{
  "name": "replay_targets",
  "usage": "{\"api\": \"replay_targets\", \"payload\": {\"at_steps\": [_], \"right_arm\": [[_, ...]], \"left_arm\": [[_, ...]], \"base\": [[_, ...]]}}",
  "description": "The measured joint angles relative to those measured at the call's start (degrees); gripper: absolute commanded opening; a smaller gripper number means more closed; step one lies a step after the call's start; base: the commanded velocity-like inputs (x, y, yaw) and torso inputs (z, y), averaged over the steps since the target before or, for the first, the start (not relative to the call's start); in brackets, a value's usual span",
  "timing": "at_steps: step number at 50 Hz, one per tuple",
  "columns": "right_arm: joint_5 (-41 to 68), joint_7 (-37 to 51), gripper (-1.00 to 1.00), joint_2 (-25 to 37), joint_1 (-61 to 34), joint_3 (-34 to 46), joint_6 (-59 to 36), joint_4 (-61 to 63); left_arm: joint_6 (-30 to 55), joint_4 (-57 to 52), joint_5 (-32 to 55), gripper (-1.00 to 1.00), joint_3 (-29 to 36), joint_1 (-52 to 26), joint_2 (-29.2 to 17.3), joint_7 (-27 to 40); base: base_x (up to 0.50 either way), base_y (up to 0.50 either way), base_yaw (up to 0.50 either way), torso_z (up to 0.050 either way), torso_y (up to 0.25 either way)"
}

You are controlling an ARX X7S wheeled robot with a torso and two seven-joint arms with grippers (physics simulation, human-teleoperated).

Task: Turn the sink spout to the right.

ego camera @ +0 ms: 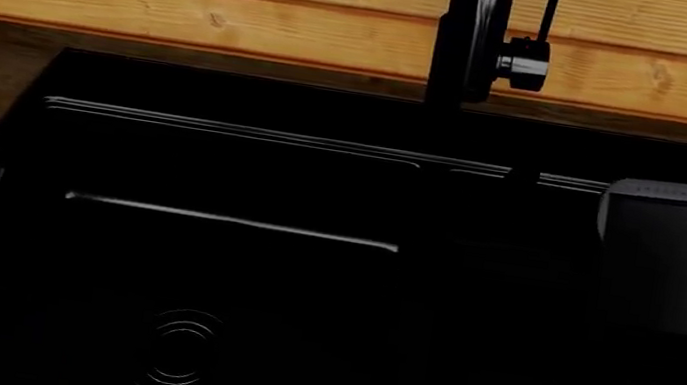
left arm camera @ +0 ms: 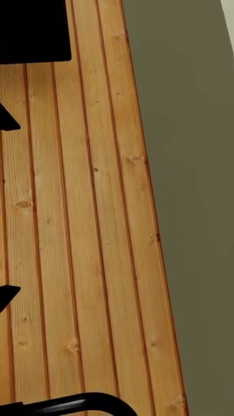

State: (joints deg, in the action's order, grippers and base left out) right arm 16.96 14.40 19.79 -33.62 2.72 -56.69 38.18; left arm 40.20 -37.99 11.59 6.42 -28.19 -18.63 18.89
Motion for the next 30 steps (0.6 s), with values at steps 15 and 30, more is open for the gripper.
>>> {"api": "replay_targets", "payload": {"at_steps": [15, 30], "right_arm": [[3.3, 0.2, 1.0, -2.6, -3.7, 1.3, -5.7, 2.8], [5.9, 0.4, 1.0, -5.5, -6.4, 3.3, -9.7, 3.4]], "left_arm": [[-0.6, 0.6, -0.2, 1.0, 0.7, 0.3, -0.1, 0.3], [-0.6, 0.6, -0.5, 1.0, 1.5, 0.3, -0.3, 0.7]], "base": [[0.0, 0.0, 0.0, 0.0, 0.0], [0.0, 0.0, 0.0, 0.0, 0.0]]}}
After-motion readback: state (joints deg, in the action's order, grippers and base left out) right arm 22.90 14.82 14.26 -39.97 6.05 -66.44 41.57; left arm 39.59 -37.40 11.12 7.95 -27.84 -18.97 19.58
